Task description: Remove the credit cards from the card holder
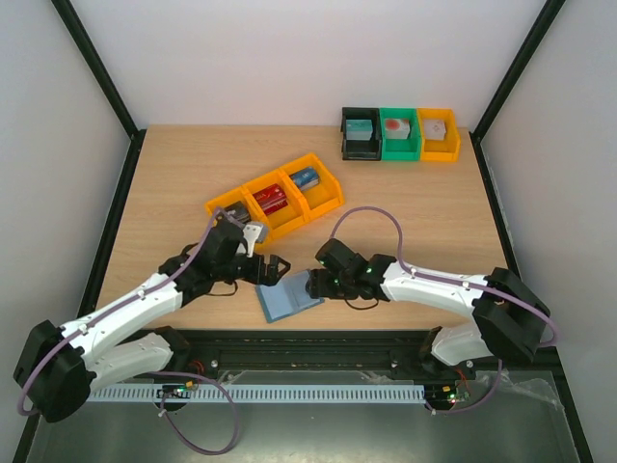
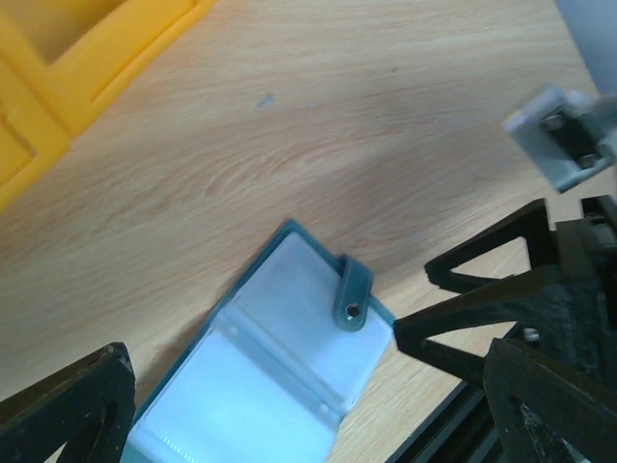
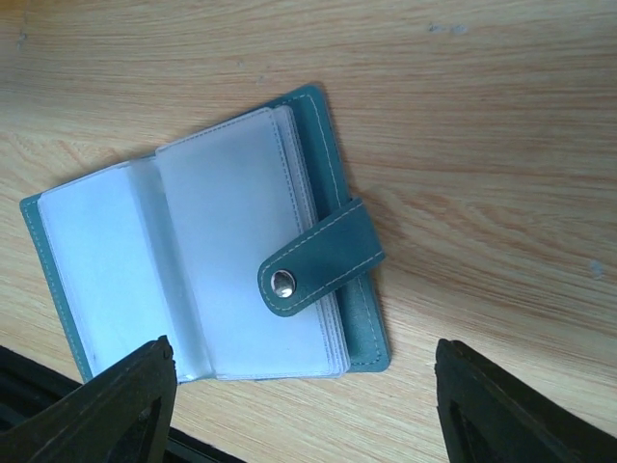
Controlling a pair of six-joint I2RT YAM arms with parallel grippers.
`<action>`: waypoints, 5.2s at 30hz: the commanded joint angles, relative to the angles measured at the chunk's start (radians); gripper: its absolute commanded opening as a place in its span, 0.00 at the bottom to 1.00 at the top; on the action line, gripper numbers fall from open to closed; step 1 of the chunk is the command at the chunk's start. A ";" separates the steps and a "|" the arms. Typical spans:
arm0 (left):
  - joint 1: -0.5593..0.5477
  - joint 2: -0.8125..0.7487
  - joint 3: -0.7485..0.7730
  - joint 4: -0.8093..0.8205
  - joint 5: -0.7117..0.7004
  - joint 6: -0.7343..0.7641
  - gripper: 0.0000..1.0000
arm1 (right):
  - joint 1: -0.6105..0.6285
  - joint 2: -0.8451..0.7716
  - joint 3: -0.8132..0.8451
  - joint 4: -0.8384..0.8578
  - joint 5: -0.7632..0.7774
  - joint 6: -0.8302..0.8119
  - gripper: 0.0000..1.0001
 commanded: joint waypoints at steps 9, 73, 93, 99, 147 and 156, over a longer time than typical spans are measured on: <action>0.016 0.072 -0.180 0.010 0.043 -0.141 0.97 | 0.003 0.105 -0.022 0.110 -0.023 -0.003 0.64; 0.275 -0.148 0.278 0.234 0.547 0.300 0.02 | -0.318 -0.265 0.700 -0.229 -0.533 -0.979 0.93; 0.337 -0.218 0.243 0.367 0.634 0.305 0.02 | -0.318 -0.035 0.828 -0.335 -0.663 -1.014 0.54; 0.337 -0.233 0.223 0.376 0.644 0.323 0.02 | -0.319 -0.094 0.814 -0.416 -0.631 -1.049 0.64; 0.227 -0.272 0.118 0.381 0.377 0.356 0.62 | -0.188 -0.007 0.744 0.144 -0.661 -0.544 0.02; 0.230 -0.274 0.113 0.422 0.321 0.286 0.03 | -0.179 -0.007 0.750 0.113 -0.774 -0.574 0.05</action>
